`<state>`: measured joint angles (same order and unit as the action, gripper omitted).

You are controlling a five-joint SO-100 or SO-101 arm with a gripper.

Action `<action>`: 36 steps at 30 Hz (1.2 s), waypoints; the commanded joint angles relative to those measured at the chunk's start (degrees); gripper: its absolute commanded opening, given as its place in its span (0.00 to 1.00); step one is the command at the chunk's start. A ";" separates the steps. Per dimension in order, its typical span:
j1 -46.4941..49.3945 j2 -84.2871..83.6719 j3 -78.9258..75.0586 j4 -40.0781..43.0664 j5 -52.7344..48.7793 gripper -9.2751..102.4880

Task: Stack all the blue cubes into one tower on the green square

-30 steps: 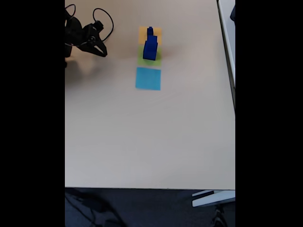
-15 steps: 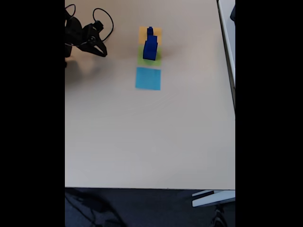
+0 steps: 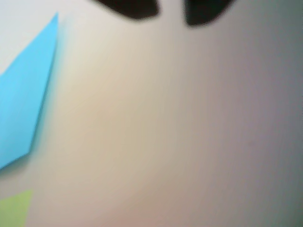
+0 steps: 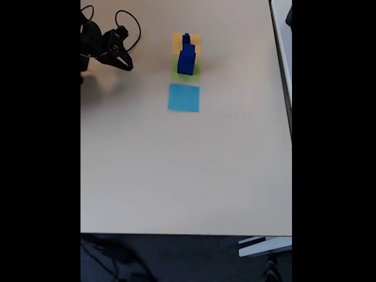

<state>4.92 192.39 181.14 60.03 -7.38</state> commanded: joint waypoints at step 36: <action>-6.42 1.14 -10.63 -1.14 3.87 0.08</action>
<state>0.18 192.39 175.96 60.03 -3.87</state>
